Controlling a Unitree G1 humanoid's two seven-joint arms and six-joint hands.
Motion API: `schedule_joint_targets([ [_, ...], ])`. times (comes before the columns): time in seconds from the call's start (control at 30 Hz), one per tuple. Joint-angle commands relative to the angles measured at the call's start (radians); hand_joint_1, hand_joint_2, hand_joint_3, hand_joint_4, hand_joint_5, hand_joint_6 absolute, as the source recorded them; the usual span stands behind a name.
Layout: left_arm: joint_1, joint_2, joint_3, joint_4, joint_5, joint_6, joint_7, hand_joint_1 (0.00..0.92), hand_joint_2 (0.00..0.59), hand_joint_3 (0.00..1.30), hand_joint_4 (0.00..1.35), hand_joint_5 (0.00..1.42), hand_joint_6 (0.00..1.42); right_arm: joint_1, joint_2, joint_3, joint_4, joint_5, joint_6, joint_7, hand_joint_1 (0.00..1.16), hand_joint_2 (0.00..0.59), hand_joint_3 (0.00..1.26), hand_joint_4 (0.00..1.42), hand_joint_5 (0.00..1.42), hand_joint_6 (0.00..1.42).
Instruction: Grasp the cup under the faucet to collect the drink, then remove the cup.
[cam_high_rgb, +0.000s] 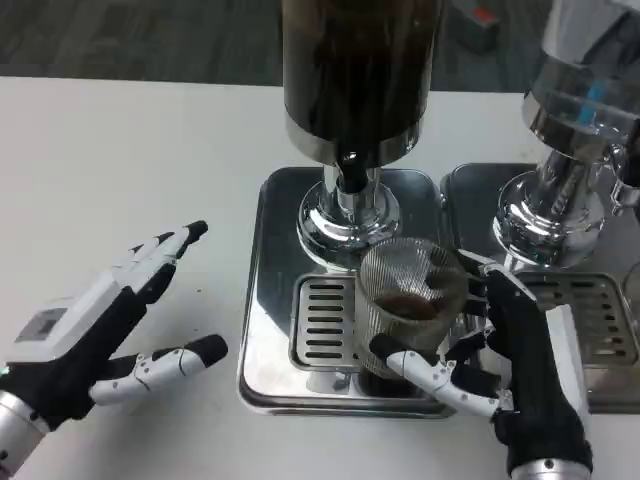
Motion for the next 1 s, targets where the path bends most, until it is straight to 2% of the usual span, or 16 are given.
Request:
schedule_joint_targets([
  [0.03,0.062,0.042,0.005,-0.077,0.092,0.015,0.095,0.0,0.13,0.0,0.0,0.0,0.0,0.03,0.001,0.029,-0.056,-0.011,-0.033,0.004,0.95,0.224,0.4,0.56,0.63,0.94],
  [0.17,0.12,0.074,-0.003,-0.13,0.162,0.043,0.155,0.0,0.118,0.0,0.0,0.0,0.0,0.061,0.0,0.042,-0.093,-0.02,-0.03,0.008,0.95,0.224,0.4,0.56,0.63,0.94],
  [0.57,0.289,0.09,0.026,-0.298,0.232,0.143,0.265,0.0,0.101,0.0,0.0,0.0,0.0,0.112,-0.029,0.058,-0.194,-0.018,-0.021,0.082,0.94,0.228,0.4,0.56,0.63,0.94],
  [1.0,0.345,0.108,0.016,-0.368,0.241,0.203,0.268,0.0,0.104,0.0,0.0,0.0,0.0,0.16,-0.05,0.061,-0.247,-0.016,-0.029,0.125,0.92,0.228,0.4,0.56,0.63,0.94],
])
